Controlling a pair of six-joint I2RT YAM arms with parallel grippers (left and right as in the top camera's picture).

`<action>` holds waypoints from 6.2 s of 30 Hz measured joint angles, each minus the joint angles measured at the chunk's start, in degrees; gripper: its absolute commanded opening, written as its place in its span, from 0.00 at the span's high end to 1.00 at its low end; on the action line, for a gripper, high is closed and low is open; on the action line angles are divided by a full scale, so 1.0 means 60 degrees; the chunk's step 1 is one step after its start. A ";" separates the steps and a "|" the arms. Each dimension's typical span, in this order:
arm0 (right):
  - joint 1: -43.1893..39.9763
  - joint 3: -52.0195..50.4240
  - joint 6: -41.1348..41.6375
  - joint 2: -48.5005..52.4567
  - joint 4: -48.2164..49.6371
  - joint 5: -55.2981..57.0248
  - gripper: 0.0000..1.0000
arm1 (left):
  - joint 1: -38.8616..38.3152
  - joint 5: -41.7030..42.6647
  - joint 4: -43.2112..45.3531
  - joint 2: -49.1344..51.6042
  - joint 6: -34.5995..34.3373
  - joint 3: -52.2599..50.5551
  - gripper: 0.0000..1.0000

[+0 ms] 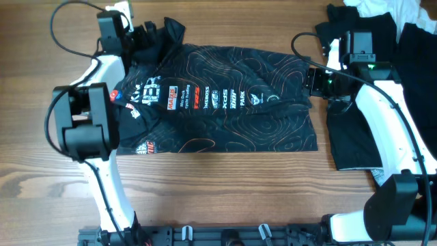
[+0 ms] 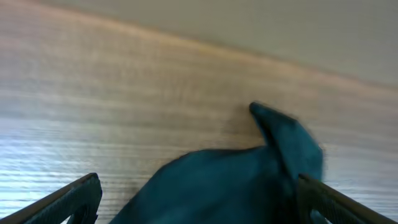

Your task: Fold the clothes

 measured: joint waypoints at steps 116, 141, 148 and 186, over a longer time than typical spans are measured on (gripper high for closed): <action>0.3060 0.3330 0.0233 0.3129 -0.2280 -0.0226 0.96 | 0.2149 -0.0470 -1.2597 -0.4623 -0.1555 -0.0721 0.40; 0.2885 0.3330 0.1188 0.3563 -0.2419 0.1082 0.35 | 0.1639 -0.0590 -1.0659 -0.4645 -0.1271 -0.2692 0.12; 0.2626 0.3330 0.1177 0.3308 -0.2725 0.1191 0.35 | 0.1628 -0.1162 -0.8029 -0.4619 -0.1104 -0.4991 0.47; 0.1767 0.3330 0.1075 0.3304 -0.3289 0.1195 0.36 | -0.3162 0.0503 -0.9420 -0.5727 -0.2062 -0.1792 0.96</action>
